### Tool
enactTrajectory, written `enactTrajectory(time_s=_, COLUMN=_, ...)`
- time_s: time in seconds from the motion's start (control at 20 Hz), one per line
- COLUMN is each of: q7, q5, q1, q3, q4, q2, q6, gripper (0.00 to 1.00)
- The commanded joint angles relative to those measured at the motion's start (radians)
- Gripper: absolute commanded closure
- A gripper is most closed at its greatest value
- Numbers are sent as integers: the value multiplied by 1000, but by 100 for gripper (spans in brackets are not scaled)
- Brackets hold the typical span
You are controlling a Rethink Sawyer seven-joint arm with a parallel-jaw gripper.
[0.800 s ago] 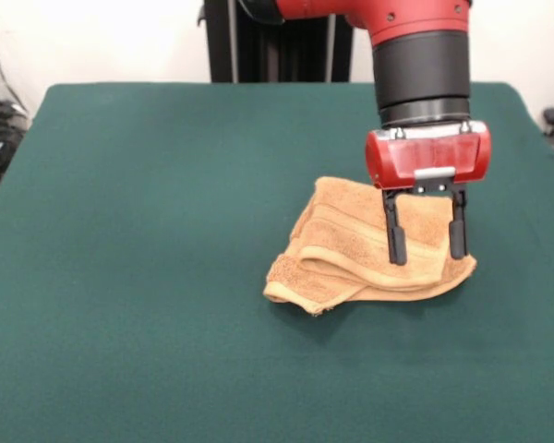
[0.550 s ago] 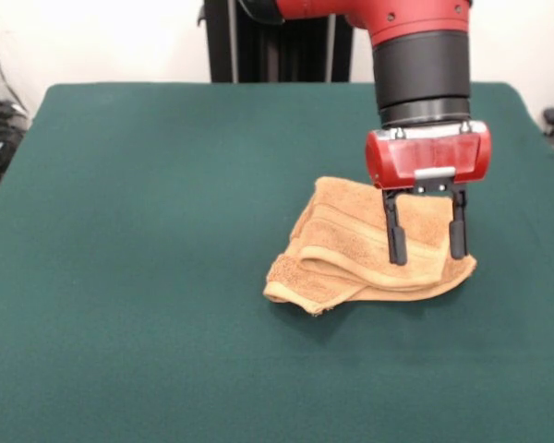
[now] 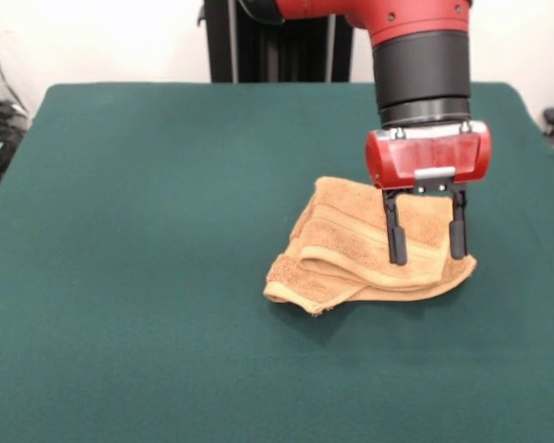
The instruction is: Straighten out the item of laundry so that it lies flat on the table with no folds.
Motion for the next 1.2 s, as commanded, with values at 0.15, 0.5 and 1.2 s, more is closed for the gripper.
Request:
enactTrajectory(time_s=0.15, q7=108, q5=-42, q1=5, q3=104, q4=-14, q2=43, q6=109, gripper=0)
enactTrajectory(time_s=0.5, q7=107, q5=-45, q1=2, q3=107, q4=-14, q2=44, q6=108, gripper=0)
enactTrajectory(time_s=1.2, q7=2, q5=-288, q1=-197, q3=400, q4=-52, q2=144, q6=144, gripper=0)
